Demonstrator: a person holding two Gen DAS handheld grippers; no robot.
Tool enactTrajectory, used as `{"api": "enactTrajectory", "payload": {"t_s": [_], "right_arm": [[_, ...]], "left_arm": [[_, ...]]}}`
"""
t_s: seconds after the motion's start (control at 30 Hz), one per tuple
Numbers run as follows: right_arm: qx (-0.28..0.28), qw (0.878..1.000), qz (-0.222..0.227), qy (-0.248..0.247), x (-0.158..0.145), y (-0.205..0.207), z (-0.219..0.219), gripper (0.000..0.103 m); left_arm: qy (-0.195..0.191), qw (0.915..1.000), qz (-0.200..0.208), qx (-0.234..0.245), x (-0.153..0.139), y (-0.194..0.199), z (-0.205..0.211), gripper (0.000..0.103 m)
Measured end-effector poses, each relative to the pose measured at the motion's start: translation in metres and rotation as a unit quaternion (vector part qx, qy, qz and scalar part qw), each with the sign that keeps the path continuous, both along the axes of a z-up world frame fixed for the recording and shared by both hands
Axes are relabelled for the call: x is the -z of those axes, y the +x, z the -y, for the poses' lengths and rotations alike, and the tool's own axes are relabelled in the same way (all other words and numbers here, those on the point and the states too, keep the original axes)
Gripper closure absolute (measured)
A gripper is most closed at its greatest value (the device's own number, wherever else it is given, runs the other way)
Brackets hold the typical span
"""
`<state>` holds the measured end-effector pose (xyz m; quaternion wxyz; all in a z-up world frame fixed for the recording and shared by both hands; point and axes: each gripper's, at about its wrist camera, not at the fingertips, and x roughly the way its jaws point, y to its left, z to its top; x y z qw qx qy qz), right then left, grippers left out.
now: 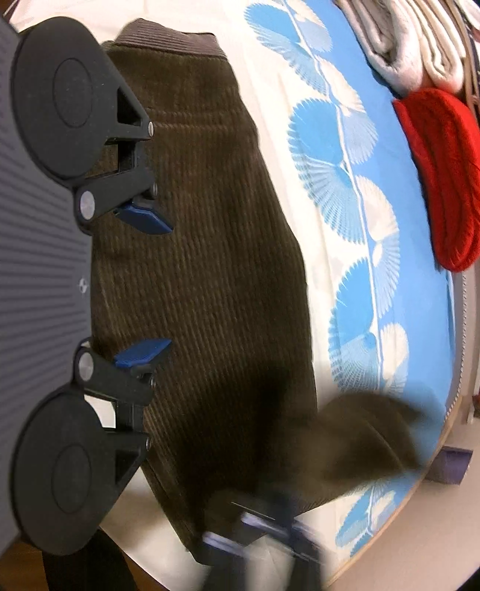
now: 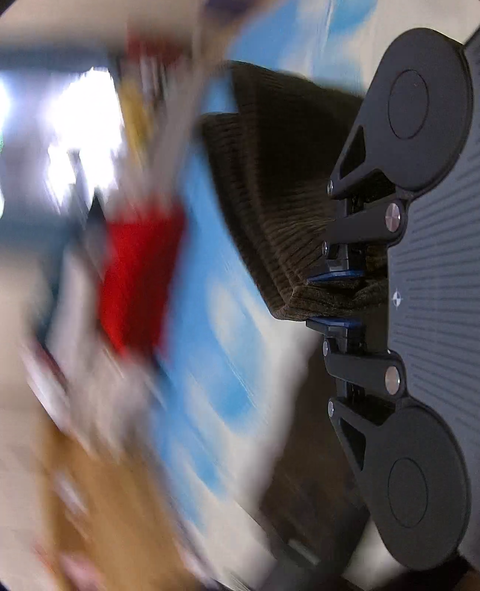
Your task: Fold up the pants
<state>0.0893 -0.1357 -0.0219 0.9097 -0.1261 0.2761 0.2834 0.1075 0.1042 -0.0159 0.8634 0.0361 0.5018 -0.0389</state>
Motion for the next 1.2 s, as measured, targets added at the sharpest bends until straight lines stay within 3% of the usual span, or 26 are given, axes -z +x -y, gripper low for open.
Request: {"api": "enactTrajectory", "payload": {"t_s": [0.03, 0.13, 0.23, 0.3, 0.37, 0.47, 0.63, 0.73, 0.87, 1.0, 1.1, 1.2], "right_arm": [[-0.046, 0.998, -0.029, -0.026, 0.015, -0.002, -0.018, 0.081], [-0.156, 0.974, -0.131, -0.103, 0.056, -0.007, -0.056, 0.080], [-0.176, 0.971, -0.125, -0.105, 0.052, -0.014, -0.059, 0.078], [-0.166, 0.976, -0.126, -0.065, 0.038, -0.010, -0.050, 0.063], [-0.144, 0.981, -0.129, -0.033, 0.029, 0.000, -0.041, 0.052], [-0.094, 0.986, -0.138, -0.010, 0.025, 0.011, -0.016, 0.051], [0.061, 0.987, -0.147, 0.018, 0.032, 0.039, 0.035, 0.050], [0.155, 0.975, -0.160, 0.013, 0.039, 0.042, 0.071, 0.050], [0.241, 0.948, -0.198, 0.062, 0.044, 0.046, 0.113, 0.046], [0.281, 0.932, -0.217, 0.081, 0.055, 0.041, 0.137, 0.033], [0.298, 0.919, -0.245, 0.083, 0.067, 0.040, 0.147, 0.031], [0.307, 0.909, -0.271, 0.082, 0.083, 0.041, 0.151, 0.029]], "left_arm": [[0.000, 1.0000, -0.002, -0.001, 0.001, -0.001, -0.003, 0.035], [0.000, 0.9999, -0.011, -0.009, 0.005, -0.003, -0.012, 0.035], [-0.009, 0.9998, -0.011, -0.016, 0.004, -0.004, -0.020, 0.035], [-0.014, 0.9996, -0.012, -0.021, 0.003, -0.004, -0.022, 0.035], [-0.025, 0.9992, -0.012, -0.028, 0.002, -0.003, -0.025, 0.035], [-0.042, 0.9982, -0.015, -0.040, 0.001, 0.002, -0.024, 0.035], [-0.081, 0.9955, -0.013, -0.047, -0.013, 0.016, -0.018, 0.035], [-0.099, 0.9948, -0.010, -0.022, -0.035, 0.035, -0.014, 0.035], [-0.055, 0.9976, 0.036, 0.019, -0.058, 0.070, -0.004, 0.035], [-0.082, 0.9936, 0.075, 0.023, -0.037, 0.097, -0.012, 0.031], [-0.113, 0.9934, -0.005, -0.021, -0.006, 0.126, -0.019, 0.031], [-0.151, 0.9879, -0.020, -0.028, 0.006, 0.144, -0.018, 0.031]]}}
